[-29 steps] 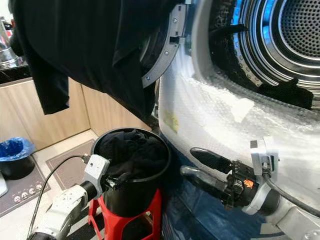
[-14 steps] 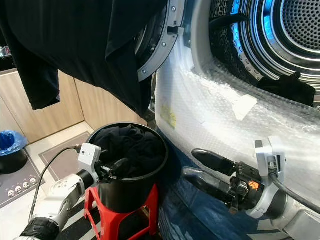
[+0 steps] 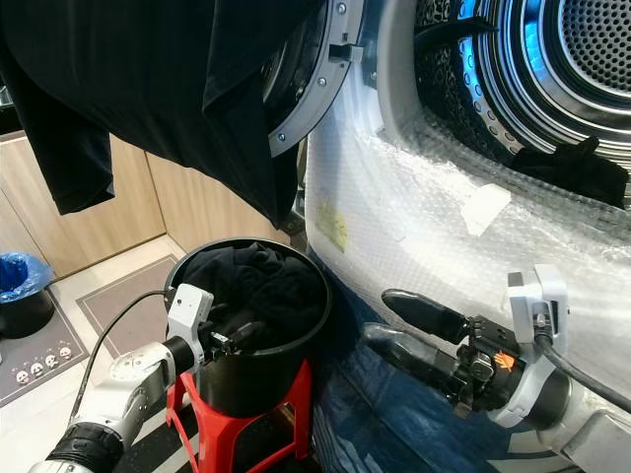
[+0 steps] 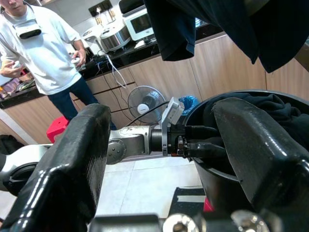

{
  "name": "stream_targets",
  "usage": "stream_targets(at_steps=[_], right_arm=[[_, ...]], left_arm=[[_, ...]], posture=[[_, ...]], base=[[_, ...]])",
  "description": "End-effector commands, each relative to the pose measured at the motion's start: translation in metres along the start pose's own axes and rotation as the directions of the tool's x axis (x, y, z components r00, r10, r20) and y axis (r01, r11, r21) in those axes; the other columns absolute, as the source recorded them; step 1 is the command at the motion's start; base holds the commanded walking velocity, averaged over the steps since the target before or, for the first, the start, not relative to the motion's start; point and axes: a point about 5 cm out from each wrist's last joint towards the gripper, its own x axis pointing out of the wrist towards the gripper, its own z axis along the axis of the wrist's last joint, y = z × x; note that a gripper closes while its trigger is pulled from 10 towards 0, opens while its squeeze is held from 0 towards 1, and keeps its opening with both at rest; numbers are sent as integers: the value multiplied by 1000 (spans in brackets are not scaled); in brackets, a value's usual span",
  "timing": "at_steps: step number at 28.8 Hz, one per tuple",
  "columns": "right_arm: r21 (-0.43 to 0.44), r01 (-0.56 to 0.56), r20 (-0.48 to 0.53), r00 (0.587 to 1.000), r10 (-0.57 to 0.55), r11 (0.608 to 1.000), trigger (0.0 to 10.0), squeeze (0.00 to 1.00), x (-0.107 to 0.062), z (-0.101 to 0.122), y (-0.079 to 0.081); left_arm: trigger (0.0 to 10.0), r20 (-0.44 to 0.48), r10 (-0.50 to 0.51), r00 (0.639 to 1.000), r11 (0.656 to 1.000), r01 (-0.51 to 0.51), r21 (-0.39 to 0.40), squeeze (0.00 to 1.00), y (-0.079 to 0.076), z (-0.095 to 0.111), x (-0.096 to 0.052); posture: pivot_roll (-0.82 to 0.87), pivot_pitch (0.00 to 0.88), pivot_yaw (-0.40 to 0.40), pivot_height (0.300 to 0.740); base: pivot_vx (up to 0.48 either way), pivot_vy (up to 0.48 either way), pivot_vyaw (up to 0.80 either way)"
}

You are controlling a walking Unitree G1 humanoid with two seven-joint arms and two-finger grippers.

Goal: Clothes washing

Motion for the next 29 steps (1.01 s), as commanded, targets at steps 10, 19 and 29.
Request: stream_targets(at_steps=[10,19,29], right_arm=[[-48,31,8,1000,-30,998,10000,0,-2,6,-1],[-62,36,8,999,-35,997,10000,0,0,8,-5],[-69,34,11,999,-33,997,10000,0,3,9,-7]], left_arm=[[0,-17,-16,1000,998,15,-56,0,-15,-9,-5],[0,7,14,1000,997,-14,-71,0,-14,-3,-12],[0,23,42,999,996,-40,-78,0,-15,-1,-20]], posture=[[-149,156,-103,740],[-140,145,-105,740],[-132,126,-108,740]], base=[[0,0,0],[0,0,0],[0,0,0]])
